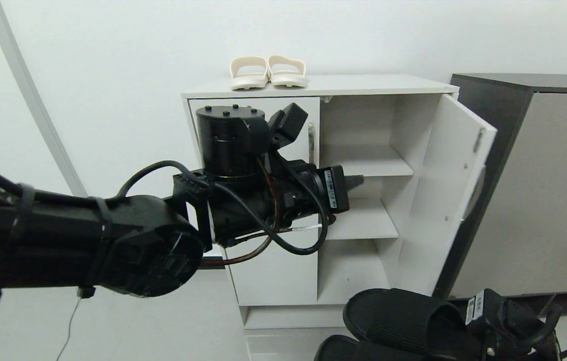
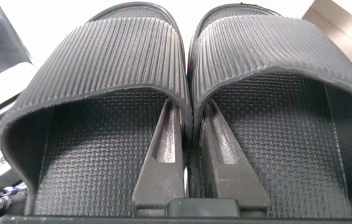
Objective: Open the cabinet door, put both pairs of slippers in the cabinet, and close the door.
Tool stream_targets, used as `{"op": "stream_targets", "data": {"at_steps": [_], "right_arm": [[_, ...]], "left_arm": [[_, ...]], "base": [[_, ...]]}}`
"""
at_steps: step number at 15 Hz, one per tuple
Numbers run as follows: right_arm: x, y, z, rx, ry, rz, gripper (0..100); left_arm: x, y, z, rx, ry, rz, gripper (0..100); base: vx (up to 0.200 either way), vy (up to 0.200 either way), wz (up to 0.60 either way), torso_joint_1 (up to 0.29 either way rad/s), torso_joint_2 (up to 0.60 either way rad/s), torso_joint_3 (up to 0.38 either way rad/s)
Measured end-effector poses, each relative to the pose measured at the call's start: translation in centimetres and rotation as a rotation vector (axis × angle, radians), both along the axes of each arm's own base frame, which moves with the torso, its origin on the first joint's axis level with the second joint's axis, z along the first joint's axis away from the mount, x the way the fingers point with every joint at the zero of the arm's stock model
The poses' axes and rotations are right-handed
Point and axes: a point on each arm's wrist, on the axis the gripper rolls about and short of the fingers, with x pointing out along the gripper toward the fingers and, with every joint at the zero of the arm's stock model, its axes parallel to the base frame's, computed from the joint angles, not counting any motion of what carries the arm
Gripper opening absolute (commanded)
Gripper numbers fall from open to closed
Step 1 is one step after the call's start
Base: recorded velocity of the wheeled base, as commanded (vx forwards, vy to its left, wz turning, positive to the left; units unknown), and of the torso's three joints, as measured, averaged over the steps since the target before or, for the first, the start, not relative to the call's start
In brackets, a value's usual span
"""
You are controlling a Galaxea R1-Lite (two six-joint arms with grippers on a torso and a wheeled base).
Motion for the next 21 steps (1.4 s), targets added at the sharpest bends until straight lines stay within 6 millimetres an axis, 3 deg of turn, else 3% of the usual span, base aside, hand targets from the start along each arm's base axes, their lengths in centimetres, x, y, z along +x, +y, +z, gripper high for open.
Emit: {"op": "stream_targets", "data": {"at_steps": [3, 5, 10, 13, 17, 21], "right_arm": [[0.0, 0.0, 0.1, 0.003, -0.003, -0.005, 0], [0.0, -0.1, 0.1, 0.005, -0.007, -0.009, 0], [0.1, 0.0, 0.1, 0.006, -0.004, -0.013, 0], [0.5, 0.1, 0.2, 0.004, -0.005, -0.044, 0], [3.6, 2.0, 0.4, -0.006, -0.009, -0.331, 0], [7.7, 5.3, 0.2, 0.040, -0.066, -0.653, 0]], "left_arm": [[-0.8, 2.6, 0.2, -0.007, -0.010, 0.045, 0], [-2.6, 5.0, 0.6, -0.012, -0.020, 0.070, 0], [-9.9, 12.6, 1.2, -0.005, -0.063, 0.156, 0], [-15.1, 16.7, -0.1, 0.106, -0.057, 0.236, 0], [-22.7, 21.8, -3.0, 0.285, -0.025, 0.538, 0], [-27.3, 24.2, -6.3, 0.363, -0.105, 0.832, 0]], "base": [[0.000, 0.000, 0.00, 0.000, 0.00, 0.000], [0.000, 0.000, 0.00, 0.000, 0.00, 0.000], [0.000, 0.000, 0.00, 0.000, 0.00, 0.000], [0.000, 0.000, 0.00, 0.000, 0.00, 0.000], [0.000, 0.000, 0.00, 0.000, 0.00, 0.000], [0.000, 0.000, 0.00, 0.000, 0.00, 0.000]]}}
